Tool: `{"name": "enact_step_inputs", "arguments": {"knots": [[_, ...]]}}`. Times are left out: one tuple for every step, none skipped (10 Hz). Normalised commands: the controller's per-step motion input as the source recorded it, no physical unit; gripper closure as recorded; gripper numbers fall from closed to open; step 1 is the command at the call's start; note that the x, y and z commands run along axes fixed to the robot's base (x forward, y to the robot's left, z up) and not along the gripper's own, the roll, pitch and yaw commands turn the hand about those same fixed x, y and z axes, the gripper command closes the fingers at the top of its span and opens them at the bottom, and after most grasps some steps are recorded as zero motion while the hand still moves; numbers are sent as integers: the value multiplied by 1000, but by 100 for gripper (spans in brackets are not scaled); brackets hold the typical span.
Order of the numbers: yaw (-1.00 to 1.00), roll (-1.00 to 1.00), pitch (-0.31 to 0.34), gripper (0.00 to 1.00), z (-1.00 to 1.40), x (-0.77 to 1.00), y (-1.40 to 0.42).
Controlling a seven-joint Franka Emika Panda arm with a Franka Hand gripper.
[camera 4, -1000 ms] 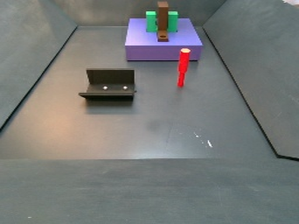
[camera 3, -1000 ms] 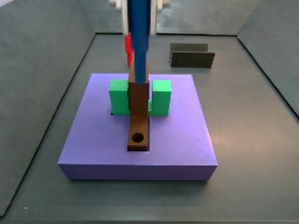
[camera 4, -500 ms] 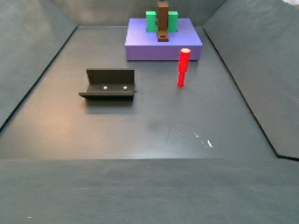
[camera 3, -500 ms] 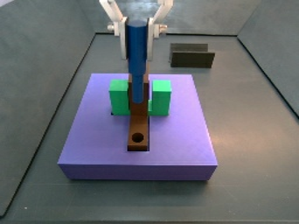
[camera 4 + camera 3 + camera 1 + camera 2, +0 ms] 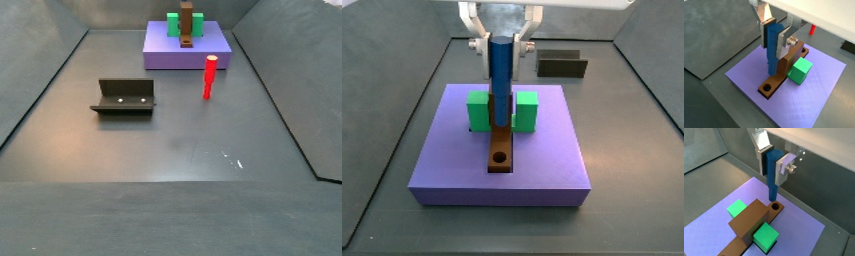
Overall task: Pick up the blue object. Move up. Move to above the board. Insert the blue object.
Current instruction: Insert the blue object.
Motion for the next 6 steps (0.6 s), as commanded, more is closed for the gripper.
{"name": "enact_step_inputs", "arguments": {"knots": [[0,0,0,100,-206,103,-129],[11,124,-26,100,-400,129,-157],[43,186,-40,100,-411,117,-203],[14,186,-44,100,-409,106,-269],[0,207,-14,100,-354,137,-280],[0,219,0,100,-294,117,-229]]}}
